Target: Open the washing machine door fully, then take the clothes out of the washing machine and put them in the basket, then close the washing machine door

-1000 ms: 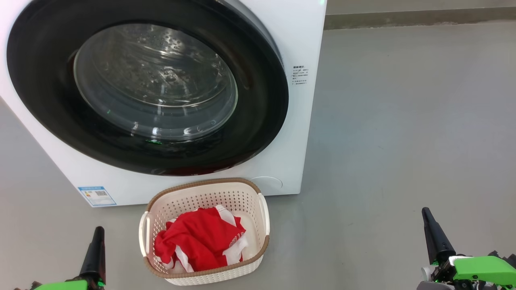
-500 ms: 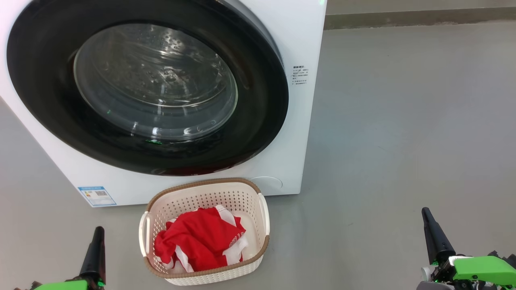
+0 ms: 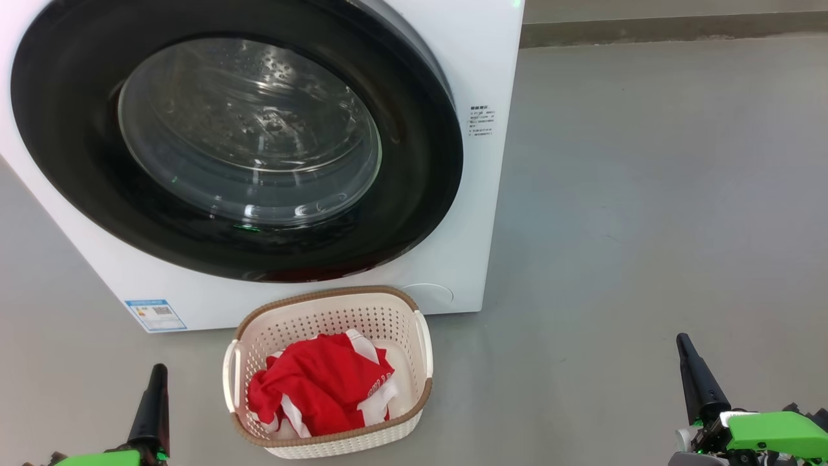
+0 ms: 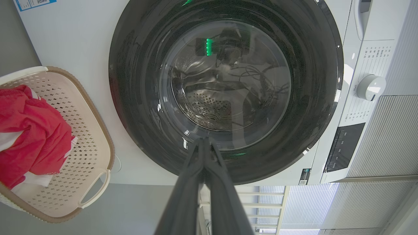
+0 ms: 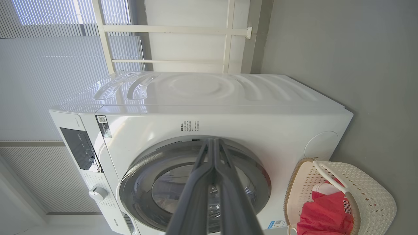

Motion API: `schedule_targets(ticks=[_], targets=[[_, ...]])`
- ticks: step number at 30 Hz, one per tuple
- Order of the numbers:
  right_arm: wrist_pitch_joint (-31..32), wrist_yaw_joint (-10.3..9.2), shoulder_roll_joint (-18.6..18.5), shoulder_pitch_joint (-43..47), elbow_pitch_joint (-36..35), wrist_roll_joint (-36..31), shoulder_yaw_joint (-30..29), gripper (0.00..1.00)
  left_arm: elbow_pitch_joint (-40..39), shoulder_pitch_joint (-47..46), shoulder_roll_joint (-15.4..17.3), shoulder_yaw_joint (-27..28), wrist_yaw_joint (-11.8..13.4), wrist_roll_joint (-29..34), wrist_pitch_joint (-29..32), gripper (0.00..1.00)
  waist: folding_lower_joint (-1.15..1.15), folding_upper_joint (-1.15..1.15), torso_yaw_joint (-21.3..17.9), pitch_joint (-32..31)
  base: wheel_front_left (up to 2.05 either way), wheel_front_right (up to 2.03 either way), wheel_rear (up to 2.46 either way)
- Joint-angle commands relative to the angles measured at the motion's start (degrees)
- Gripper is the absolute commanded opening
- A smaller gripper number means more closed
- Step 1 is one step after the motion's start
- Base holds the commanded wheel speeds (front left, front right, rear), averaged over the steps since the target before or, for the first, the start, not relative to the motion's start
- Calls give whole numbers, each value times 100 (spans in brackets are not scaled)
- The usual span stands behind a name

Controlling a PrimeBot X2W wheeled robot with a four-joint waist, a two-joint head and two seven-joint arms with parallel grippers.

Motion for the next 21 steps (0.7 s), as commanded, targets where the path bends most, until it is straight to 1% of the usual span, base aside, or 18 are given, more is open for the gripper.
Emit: schedule_targets(ticks=[1, 21], targets=[[45, -5, -18, -226, -166, 22, 134, 0, -150, -218, 93, 198, -19, -20, 42, 0, 0, 0, 0, 0, 0, 0, 0], [46, -5, -17, -227, -166, 21, 132, 0, -150, -218, 93, 197, -19, -20, 42, 0, 0, 0, 0, 0, 0, 0, 0]])
